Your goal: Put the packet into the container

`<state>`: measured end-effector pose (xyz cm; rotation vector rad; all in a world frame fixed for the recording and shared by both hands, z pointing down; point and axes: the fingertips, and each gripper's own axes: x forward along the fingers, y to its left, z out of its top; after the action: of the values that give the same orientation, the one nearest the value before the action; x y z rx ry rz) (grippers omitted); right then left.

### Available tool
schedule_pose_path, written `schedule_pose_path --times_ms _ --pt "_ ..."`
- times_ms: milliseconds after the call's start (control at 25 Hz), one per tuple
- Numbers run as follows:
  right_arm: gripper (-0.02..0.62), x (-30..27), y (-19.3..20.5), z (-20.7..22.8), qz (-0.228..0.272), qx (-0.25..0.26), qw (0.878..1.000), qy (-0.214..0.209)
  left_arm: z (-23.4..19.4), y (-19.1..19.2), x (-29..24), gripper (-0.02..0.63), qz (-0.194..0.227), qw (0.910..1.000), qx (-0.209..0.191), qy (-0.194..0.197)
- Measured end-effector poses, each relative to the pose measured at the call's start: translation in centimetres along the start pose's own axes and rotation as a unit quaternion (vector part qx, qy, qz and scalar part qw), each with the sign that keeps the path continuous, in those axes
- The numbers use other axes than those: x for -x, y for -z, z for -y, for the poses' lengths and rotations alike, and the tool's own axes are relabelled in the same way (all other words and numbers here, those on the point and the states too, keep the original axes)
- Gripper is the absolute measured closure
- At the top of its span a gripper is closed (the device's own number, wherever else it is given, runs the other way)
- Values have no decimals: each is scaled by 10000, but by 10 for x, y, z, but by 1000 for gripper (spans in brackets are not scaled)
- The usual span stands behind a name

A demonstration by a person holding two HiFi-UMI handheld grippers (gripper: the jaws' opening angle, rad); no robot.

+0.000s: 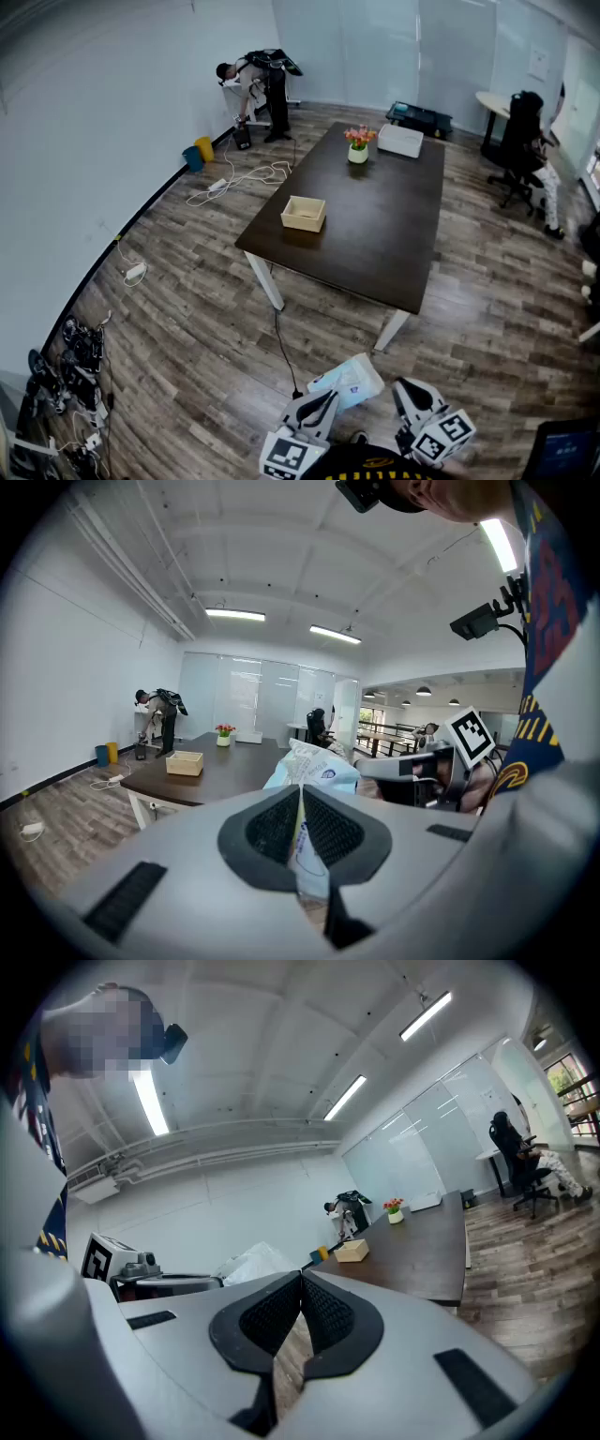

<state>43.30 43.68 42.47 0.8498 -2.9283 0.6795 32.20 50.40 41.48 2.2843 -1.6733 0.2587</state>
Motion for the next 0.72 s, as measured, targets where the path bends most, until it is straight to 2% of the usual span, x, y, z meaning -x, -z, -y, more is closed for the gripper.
schedule_pose_path --times_ms 280,440,720 --pt "584 -3 0 4 -27 -51 9999 -142 -3 -4 -4 595 -44 9999 -76 -142" --pt "584 -2 -6 7 136 -27 9998 -142 -8 -1 -6 595 -102 9995 -148 -268" --pt "583 -24 -5 7 142 53 9997 -176 -48 7 -15 595 -76 9989 -80 -450"
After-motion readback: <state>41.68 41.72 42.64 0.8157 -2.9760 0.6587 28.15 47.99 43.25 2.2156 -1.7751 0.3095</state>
